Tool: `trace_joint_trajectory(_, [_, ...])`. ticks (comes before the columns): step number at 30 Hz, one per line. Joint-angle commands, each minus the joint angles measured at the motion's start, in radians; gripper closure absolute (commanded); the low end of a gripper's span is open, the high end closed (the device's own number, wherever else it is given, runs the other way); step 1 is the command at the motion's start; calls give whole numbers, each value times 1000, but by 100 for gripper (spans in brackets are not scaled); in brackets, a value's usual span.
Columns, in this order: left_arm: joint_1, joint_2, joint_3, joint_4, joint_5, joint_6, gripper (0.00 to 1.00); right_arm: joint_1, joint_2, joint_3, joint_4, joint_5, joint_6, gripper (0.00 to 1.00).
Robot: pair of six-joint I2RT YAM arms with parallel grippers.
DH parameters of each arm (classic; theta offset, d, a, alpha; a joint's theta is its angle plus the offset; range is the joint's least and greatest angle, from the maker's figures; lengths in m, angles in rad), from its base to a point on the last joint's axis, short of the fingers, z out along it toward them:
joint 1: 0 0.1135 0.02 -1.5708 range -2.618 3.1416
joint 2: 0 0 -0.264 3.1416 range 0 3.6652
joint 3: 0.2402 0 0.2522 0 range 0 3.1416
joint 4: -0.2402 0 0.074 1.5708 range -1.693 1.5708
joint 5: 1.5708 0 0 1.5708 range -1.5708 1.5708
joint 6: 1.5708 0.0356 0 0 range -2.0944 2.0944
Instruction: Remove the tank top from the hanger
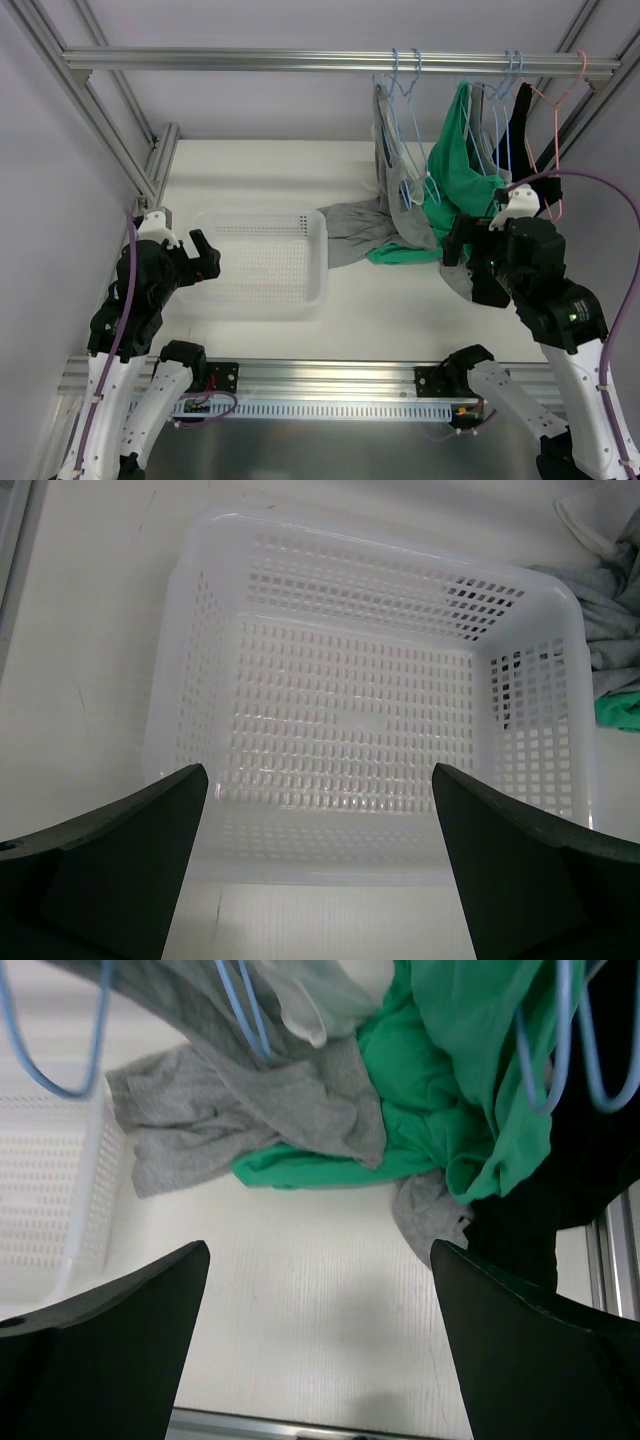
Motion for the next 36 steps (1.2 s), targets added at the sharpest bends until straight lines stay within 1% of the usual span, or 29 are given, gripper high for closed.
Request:
trace_joint_trajectory(1, [7,1,-5,35,4,-16,2,3,76,176,53,-6,-12,0])
trace_joint_trajectory(2, [7,-1,-5,35,7,-16,1,4,99,207,58,-65,-10,0])
trace_joint_trajectory(4, [7,-2,-5,35,9,-16,1,3,160,258,90,-124,-6,1])
trace_joint_trajectory(7, [7,-5,-8,35,10,-17,1,3,240,360,119,-245,0,7])
trace_joint_trajectory(8, [7,-7,-8,37,13,-19,1,4,298,414,122,-279,-6,9])
trace_joint_trajectory(9, [7,-2,-8,37,15,-20,1,7,330,440,127,-274,-10,15])
trace_joint_trajectory(11, [7,1,-8,37,19,-22,1,35,427,492,127,-232,-39,17])
trace_joint_trajectory(12, [7,6,-8,38,21,-20,1,45,458,547,122,-209,-68,20])
trace_joint_trajectory(14, [7,7,-9,37,19,-20,1,78,520,603,118,-143,-101,23])
trace_joint_trajectory(15, [7,6,-9,38,19,-20,1,85,578,655,116,-132,-122,26])
trace_joint_trajectory(17, [7,1,-11,38,19,-20,1,110,631,703,114,-115,-139,30])
trace_joint_trajectory(19, [7,-1,-13,38,21,-20,1,137,695,764,108,-106,-162,32])
trace_joint_trajectory(22, [7,2,-13,38,28,-20,1,170,764,821,110,-37,-196,35])
trace_joint_trajectory(26, [7,7,-14,40,35,-20,1,177,831,850,110,69,-227,38])
trace_joint_trajectory(28, [7,7,-14,40,35,-19,1,179,855,849,111,88,-233,41])
trace_joint_trajectory(31, [7,7,-14,40,39,-19,1,179,864,839,122,89,-231,51])
trace_joint_trajectory(32, [7,9,-14,40,42,-17,1,179,866,832,133,88,-225,59])
trace_joint_trajectory(34, [7,9,-14,40,47,-17,1,177,866,830,144,86,-219,63])
trace_joint_trajectory(36, [7,12,-14,43,53,-16,1,179,864,830,159,81,-213,69])
